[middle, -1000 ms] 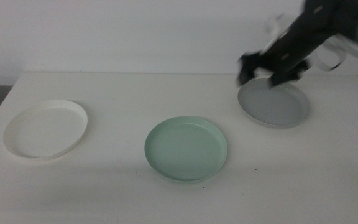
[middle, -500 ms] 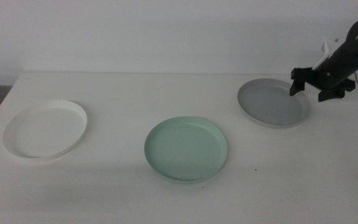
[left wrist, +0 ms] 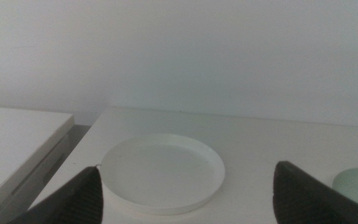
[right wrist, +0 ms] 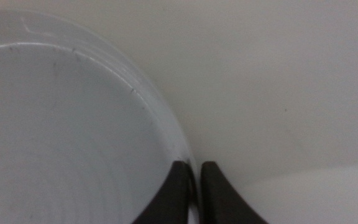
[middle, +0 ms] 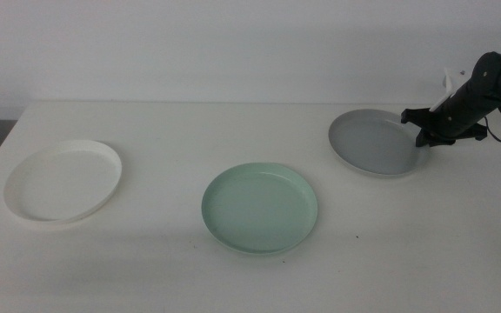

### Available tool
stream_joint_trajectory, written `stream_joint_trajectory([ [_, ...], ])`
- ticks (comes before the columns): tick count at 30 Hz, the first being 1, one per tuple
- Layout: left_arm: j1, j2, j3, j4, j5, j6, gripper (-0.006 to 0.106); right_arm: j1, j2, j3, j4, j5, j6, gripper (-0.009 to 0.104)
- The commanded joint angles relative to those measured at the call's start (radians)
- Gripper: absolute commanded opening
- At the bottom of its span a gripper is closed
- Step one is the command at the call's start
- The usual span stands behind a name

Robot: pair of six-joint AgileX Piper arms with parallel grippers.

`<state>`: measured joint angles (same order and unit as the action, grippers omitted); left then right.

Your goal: Stack the three bowls on top of each other.

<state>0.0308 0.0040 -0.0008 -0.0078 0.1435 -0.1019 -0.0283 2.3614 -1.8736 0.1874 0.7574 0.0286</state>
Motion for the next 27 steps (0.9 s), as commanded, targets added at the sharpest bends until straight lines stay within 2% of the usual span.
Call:
stream_joint_trajectory([
  [1,-0.001,-0.004,0.001,-0.001,-0.014,-0.001,0.094,-0.003,-0.008,-0.002,-0.013,0.019,0.000,-0.002],
  [8,-0.001,-0.004,0.001,-0.001,-0.014,-0.001,0.094,0.045,-0.164,-0.002,-0.001,0.089,-0.053,-0.002],
  [13,-0.001,-0.004,0.001,-0.001,-0.014,-0.001,0.094,0.171,-0.296,-0.002,0.055,0.119,-0.082,-0.002],
  [21,-0.001,-0.004,0.001,-0.001,-0.014,-0.001,0.094,0.414,-0.348,-0.002,0.055,0.190,-0.074,-0.002],
  [24,-0.001,-0.004,0.001,-0.001,-0.014,-0.001,0.094,0.465,-0.344,0.021,0.058,0.180,-0.066,-0.002],
  [27,-0.001,-0.004,0.001,-0.001,-0.014,-0.001,0.094,0.478,-0.365,0.134,0.084,0.116,-0.068,-0.002],
])
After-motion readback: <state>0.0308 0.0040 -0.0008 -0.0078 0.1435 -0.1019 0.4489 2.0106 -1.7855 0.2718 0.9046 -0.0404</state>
